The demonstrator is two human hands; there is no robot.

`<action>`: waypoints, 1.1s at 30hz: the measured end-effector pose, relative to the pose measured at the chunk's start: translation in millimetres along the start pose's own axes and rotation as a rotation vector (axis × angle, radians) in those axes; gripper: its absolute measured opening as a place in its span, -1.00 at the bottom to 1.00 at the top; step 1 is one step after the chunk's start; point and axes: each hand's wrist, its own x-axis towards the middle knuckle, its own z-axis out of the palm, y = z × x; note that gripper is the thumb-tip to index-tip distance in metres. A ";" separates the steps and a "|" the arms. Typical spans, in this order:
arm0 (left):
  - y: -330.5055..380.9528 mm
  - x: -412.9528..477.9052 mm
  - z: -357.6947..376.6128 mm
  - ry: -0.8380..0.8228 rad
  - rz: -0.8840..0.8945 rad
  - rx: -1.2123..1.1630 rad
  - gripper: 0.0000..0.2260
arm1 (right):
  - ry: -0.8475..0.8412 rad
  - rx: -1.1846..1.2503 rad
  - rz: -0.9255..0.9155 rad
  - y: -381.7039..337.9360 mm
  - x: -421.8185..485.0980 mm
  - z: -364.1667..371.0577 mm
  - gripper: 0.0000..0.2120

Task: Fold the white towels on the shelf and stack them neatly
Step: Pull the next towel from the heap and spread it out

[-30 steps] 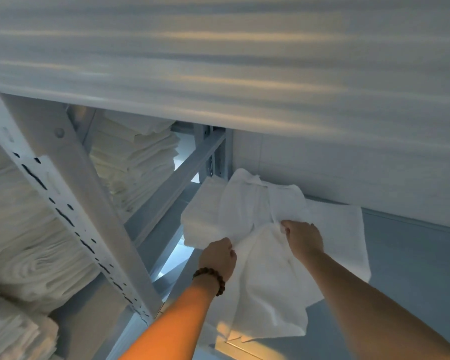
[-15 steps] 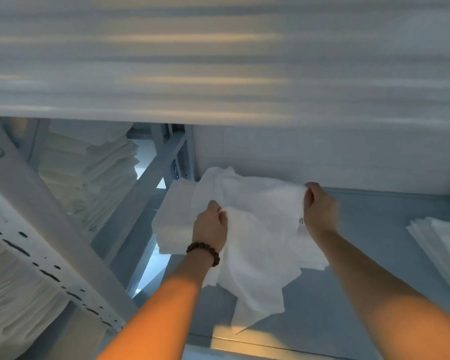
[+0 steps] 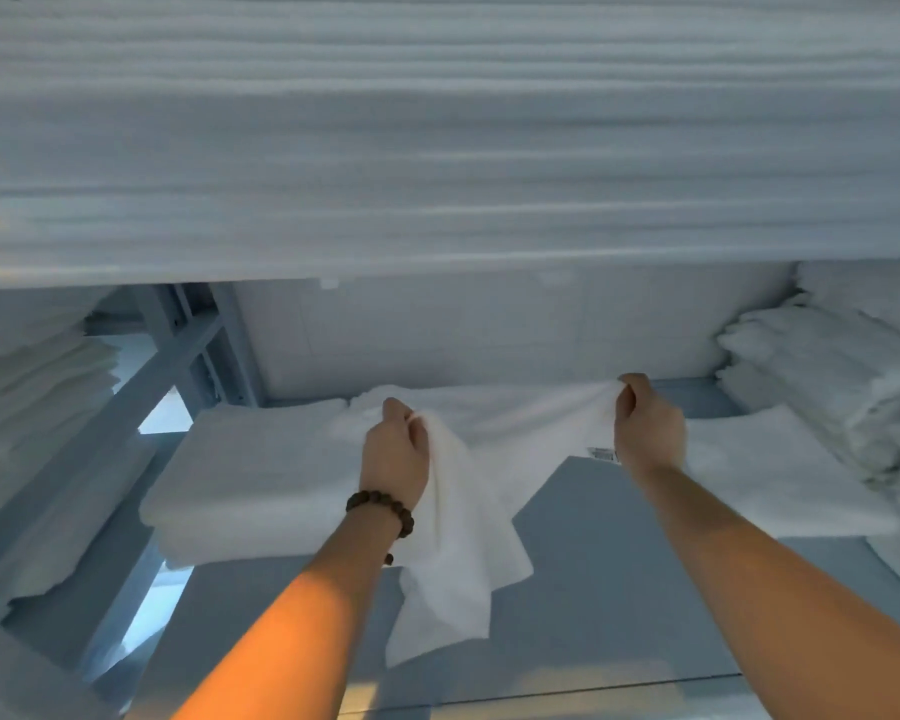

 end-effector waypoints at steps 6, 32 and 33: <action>80.1 -25.1 86.0 -0.020 0.001 -0.035 -0.88 | 0.015 -0.026 0.017 101.4 24.9 -61.4 -0.77; 154.9 -83.1 245.8 -0.266 0.010 0.061 -0.70 | -0.284 0.110 -0.021 250.5 23.3 -116.5 -0.82; 160.1 -84.6 247.1 -0.252 0.035 0.032 -0.71 | -0.299 0.140 -0.029 243.5 23.7 -116.8 -0.82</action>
